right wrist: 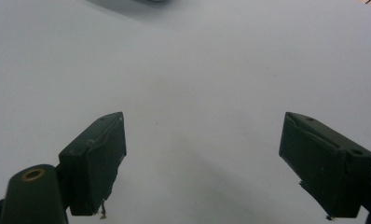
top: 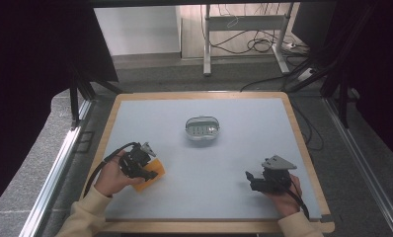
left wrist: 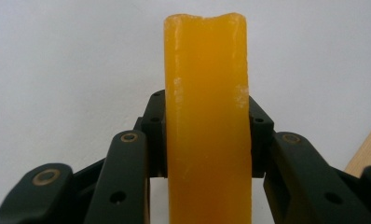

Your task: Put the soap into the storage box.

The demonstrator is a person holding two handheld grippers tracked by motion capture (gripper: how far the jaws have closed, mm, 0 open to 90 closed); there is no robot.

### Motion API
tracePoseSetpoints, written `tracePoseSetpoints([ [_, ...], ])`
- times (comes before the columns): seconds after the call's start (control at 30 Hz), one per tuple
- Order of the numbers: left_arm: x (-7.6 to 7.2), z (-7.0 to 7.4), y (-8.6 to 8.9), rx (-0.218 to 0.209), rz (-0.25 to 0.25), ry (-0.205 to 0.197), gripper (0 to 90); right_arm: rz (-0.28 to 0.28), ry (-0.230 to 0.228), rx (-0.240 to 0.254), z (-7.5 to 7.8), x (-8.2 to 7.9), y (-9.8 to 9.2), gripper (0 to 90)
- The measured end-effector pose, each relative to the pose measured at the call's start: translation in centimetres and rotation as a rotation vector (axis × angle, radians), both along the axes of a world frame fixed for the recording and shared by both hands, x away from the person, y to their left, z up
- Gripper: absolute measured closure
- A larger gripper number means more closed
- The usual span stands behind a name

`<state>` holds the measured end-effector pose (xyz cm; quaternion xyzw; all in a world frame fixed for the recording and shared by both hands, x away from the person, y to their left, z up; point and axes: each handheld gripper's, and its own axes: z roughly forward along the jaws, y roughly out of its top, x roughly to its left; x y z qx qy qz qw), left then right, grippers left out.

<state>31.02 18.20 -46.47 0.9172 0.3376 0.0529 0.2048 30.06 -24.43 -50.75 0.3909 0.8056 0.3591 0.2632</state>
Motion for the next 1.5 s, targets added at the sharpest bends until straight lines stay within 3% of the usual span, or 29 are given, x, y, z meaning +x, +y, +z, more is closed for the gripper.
tracePoseSetpoints([
  [0.13, 0.6, 0.0, 0.1, 0.006, 0.005, 0.013, 61.6, 0.001, 0.0, 0.0, 0.0, 0.0, 0.0, 15.1],
  [0.7, 2.3, 0.9, -0.1, 0.001, 0.041, -0.016, 61.6, 0.004, 0.004, 0.006, 0.0, 0.0, -0.1, 15.0],
  [1.1, 3.0, 1.4, -1.0, 0.012, 0.017, -0.008, 61.6, -0.001, 0.01, 0.005, -0.1, 0.1, -0.1, 14.8],
  [1.4, 3.4, 2.4, -1.8, 0.036, -0.006, -0.048, 61.6, 0.001, 0.013, 0.003, -0.1, 0.1, -0.1, 14.8],
  [1.5, 3.5, 2.6, -2.1, 0.025, -0.015, -0.047, 61.6, -0.001, 0.013, 0.006, -0.1, 0.1, -0.1, 14.9],
])
